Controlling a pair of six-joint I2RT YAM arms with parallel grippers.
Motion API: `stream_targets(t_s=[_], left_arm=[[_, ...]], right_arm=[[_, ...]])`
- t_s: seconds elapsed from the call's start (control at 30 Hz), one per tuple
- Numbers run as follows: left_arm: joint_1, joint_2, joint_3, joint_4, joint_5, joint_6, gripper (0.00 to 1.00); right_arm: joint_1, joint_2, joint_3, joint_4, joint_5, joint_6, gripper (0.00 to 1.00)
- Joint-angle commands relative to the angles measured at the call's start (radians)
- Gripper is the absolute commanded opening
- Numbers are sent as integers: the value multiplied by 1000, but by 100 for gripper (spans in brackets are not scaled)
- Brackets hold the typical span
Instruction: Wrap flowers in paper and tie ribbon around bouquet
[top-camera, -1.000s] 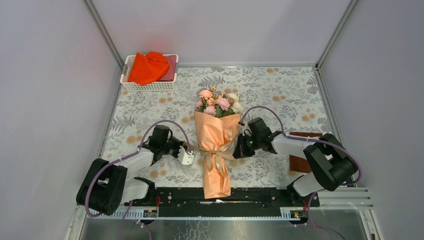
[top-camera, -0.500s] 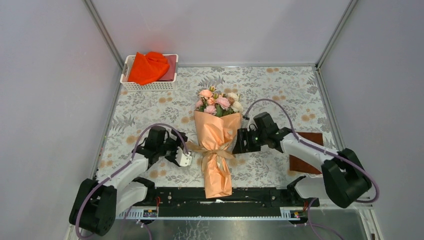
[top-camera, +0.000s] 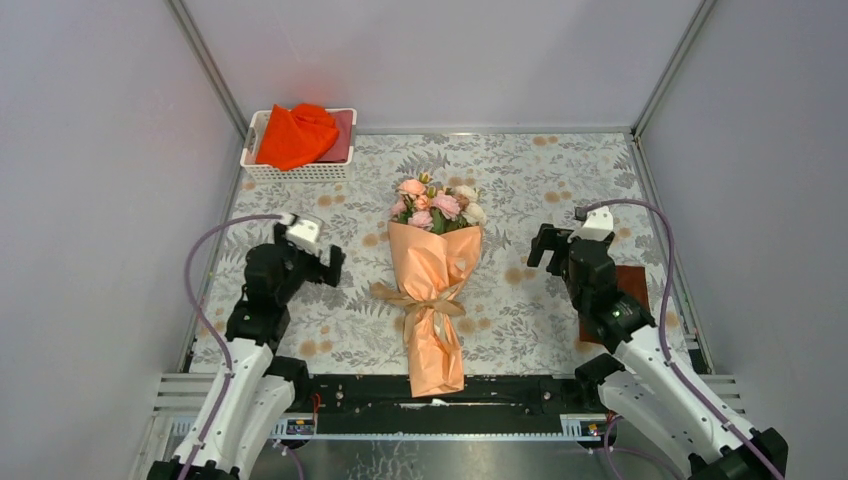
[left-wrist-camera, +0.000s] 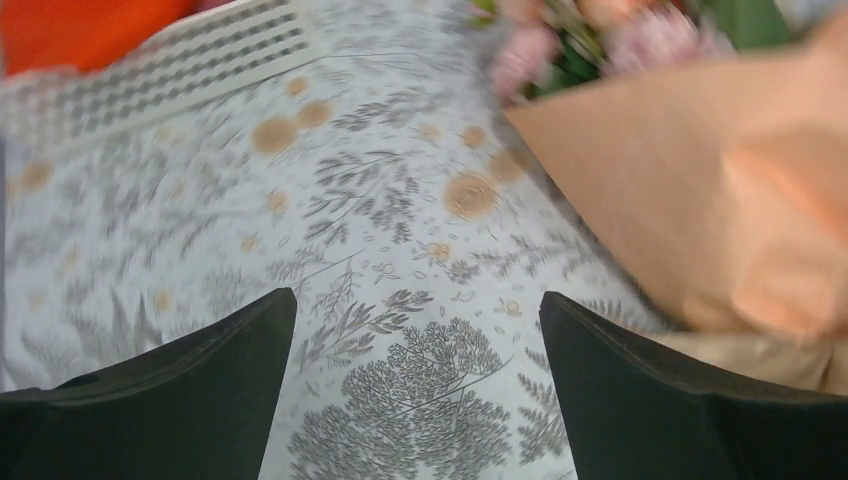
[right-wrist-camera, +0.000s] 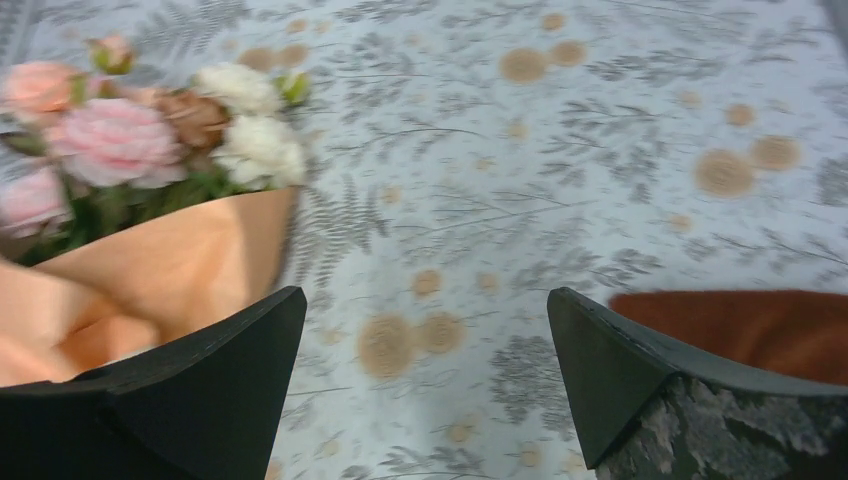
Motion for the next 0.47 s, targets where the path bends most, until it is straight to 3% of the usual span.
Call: stream_targets(t_s=[0.0, 0.07, 0.17, 0.43], left_arm=[[84, -81, -47, 73, -226, -547, 98], [98, -102, -79, 74, -260, -575, 99], [112, -141, -106, 106, -244, -583, 99], [118, -245, -188, 195, -261, -559, 99]], right_arm=[[-3, -99, -145, 217, 289, -93, 100], [-3, -136, -198, 286, 370, 1, 100], [-3, -172, -223, 244, 459, 112, 100], [-4, -207, -254, 194, 462, 138, 100]])
